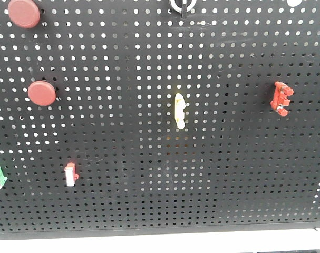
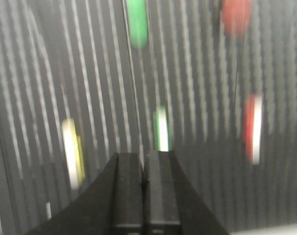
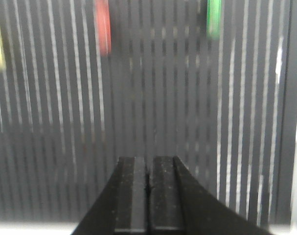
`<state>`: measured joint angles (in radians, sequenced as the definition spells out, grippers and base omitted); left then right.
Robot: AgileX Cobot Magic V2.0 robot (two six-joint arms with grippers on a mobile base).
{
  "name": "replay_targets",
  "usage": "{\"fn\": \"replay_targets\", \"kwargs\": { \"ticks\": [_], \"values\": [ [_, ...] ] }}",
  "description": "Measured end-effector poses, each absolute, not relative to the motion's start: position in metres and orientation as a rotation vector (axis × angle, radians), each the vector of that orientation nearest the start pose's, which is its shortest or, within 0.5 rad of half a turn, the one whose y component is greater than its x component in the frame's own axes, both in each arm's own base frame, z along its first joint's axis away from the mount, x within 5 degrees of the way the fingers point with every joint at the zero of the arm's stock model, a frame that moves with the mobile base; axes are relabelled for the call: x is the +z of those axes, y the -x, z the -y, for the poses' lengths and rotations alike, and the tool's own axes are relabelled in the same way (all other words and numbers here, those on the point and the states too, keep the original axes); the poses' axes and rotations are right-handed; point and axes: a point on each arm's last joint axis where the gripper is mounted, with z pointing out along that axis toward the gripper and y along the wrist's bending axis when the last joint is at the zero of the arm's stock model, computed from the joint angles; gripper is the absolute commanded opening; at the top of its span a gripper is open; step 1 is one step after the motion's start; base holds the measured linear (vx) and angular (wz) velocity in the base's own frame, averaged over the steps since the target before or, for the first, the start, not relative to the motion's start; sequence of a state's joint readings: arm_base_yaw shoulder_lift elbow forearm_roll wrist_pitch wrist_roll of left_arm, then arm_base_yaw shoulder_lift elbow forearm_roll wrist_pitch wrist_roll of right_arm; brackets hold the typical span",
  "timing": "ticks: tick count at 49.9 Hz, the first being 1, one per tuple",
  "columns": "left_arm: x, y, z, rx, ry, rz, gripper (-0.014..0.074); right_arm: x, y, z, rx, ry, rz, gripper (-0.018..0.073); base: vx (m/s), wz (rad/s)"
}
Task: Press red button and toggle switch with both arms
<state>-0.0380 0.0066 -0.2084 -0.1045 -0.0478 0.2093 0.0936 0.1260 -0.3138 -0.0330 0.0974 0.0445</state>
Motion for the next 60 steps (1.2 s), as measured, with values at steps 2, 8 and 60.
{"fn": "replay_targets", "kwargs": {
  "ticks": [2,8,60],
  "values": [
    [0.309,-0.033,0.001,0.069,-0.088,-1.193,0.0001,0.318,-0.052,-0.005,0.085,0.055,-1.386,0.0,0.0,0.0],
    [0.367,-0.026,0.001,0.111,-0.109,-1.108,0.0001,0.363,-0.067,-0.006,0.084,0.055,-1.375,0.0,0.0,0.0],
    [0.49,-0.209,0.083,-0.102,-0.402,-1.201,0.0001,0.4,-0.157,-0.015,0.087,0.064,-1.368,0.0,0.0,0.0]
  ]
}}
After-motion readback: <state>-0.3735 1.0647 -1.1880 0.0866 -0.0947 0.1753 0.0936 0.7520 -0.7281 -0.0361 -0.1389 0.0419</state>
